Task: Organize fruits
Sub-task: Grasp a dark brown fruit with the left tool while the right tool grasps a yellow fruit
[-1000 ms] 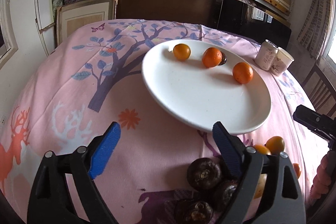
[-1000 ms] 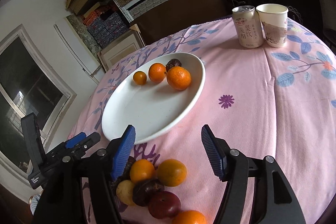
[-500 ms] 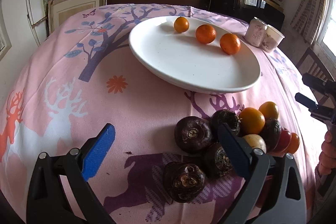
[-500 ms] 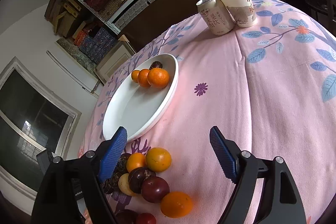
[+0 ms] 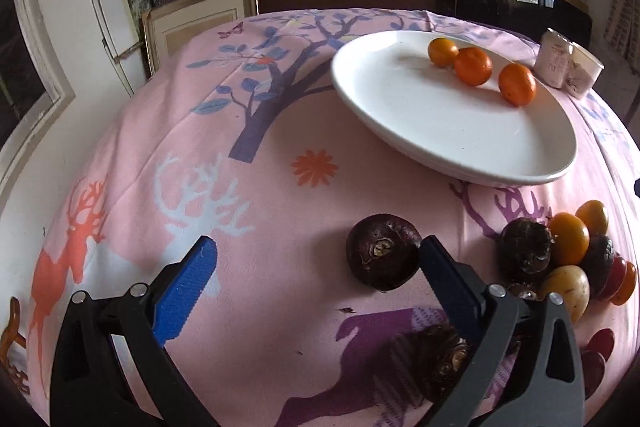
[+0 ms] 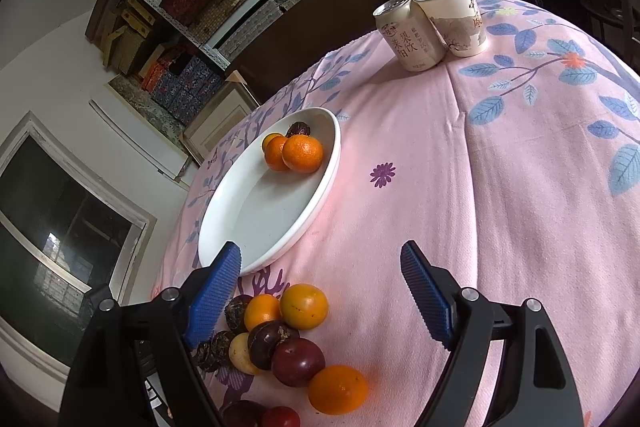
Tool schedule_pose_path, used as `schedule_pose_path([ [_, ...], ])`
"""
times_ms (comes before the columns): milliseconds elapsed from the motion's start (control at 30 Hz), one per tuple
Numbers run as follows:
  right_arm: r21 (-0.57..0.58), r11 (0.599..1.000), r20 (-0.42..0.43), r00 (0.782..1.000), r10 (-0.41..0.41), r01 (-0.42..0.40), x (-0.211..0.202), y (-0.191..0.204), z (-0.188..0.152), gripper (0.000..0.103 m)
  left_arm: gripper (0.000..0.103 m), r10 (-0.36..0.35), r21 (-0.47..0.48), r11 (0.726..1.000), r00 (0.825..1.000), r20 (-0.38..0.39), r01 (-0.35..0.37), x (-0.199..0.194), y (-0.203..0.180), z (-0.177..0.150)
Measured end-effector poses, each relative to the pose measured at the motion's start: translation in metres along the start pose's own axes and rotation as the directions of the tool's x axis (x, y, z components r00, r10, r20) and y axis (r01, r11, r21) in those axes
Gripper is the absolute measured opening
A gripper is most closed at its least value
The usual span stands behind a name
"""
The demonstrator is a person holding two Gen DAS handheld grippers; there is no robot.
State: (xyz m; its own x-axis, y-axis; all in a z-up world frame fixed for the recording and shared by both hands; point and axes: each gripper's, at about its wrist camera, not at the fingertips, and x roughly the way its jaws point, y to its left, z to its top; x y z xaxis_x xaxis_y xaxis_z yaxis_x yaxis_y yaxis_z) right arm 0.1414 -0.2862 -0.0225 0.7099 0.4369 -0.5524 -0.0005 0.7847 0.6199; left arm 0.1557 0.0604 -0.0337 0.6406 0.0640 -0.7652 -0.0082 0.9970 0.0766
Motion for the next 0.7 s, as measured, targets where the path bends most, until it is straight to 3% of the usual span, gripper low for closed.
schedule_pose_path([
  [67, -0.015, 1.0, -0.002, 1.0, 0.003, -0.003, 0.0, 0.003, -0.001, 0.083, 0.099, -0.026, -0.01, 1.0, 1.0, -0.005, 0.026, 0.0, 0.002, -0.001],
  [233, -0.086, 0.996, -0.049, 0.999, 0.016, -0.02, 0.006, 0.017, -0.007, 0.083, 0.099, 0.023, 0.098, 0.995, 1.0, -0.004, -0.022, 0.004, -0.02, -0.007],
  [400, -0.135, 0.991, -0.114, 0.993, 0.009, -0.024, 0.019, 0.026, -0.014, 0.082, 0.098, 0.001, 0.069, 0.998, 1.0, -0.023, 0.0, 0.009, -0.015, -0.006],
  [467, -0.147, 0.989, -0.132, 0.991, -0.003, -0.016, 0.023, 0.028, -0.017, 0.079, 0.092, -0.01, 0.049, 0.999, 1.0, -0.027, 0.011, 0.009, -0.011, -0.006],
  [533, -0.144, 0.989, -0.152, 0.988, -0.006, -0.016, 0.029, 0.027, -0.018, 0.074, 0.077, -0.05, 0.032, 0.998, 0.998, -0.043, 0.051, 0.012, -0.01, -0.006],
  [700, -0.153, 0.988, -0.213, 0.976, -0.042, 0.009, 0.05, 0.029, -0.023, 0.055, 0.067, -0.076, 0.033, 0.996, 0.996, -0.038, 0.078, 0.011, -0.014, -0.006],
])
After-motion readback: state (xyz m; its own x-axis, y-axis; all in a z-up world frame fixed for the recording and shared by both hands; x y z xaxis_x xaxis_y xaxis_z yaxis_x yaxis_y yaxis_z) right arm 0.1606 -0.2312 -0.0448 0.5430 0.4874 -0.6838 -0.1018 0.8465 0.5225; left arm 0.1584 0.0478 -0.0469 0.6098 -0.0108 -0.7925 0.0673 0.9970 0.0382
